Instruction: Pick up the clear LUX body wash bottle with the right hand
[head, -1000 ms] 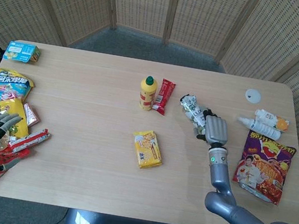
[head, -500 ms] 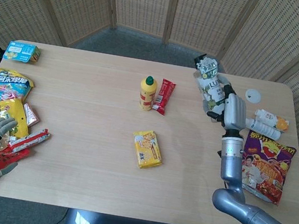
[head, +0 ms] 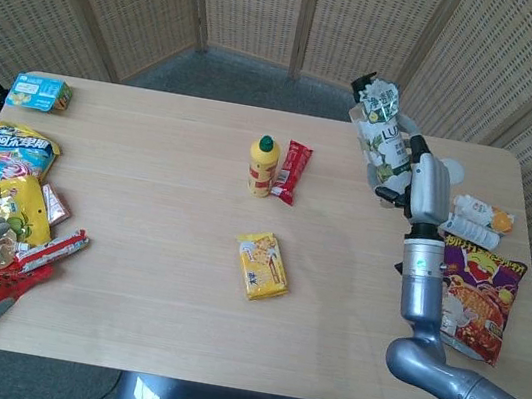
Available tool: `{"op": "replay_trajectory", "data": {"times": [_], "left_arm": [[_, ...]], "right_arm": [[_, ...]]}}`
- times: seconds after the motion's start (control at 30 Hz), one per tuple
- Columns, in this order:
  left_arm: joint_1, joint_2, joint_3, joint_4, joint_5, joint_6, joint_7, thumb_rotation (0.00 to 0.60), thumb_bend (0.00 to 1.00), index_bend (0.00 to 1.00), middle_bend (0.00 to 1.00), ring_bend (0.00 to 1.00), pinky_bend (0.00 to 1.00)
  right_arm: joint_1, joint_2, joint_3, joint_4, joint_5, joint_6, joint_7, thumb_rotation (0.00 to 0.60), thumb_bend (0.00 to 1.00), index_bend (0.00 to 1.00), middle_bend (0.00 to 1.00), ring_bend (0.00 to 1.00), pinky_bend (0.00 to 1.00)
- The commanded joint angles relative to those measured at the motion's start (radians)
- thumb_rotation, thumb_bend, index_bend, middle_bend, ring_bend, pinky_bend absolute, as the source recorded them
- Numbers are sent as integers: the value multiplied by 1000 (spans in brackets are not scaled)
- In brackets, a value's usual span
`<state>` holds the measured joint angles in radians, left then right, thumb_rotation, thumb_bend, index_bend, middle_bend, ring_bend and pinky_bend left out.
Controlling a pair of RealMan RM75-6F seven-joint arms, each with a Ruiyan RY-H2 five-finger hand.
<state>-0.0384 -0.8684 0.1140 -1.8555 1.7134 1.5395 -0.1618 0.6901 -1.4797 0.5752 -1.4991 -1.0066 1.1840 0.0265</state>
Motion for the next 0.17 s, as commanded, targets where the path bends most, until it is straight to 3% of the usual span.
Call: {"op": "replay_trajectory", "data": {"times": [0.03, 0.17], "left_arm": [[1, -2, -3, 8, -1, 1, -12, 467, 300, 0, 0, 0, 0], [-5, -10, -5, 14, 3, -8, -14, 467, 301, 0, 0, 0, 0]], "right_arm": [[0, 7, -4, -12, 4, 7, -7, 600, 420, 326, 522, 543, 721], [0, 15, -9, -22, 8, 14, -15, 600, 421, 329, 521, 542, 722]]}}
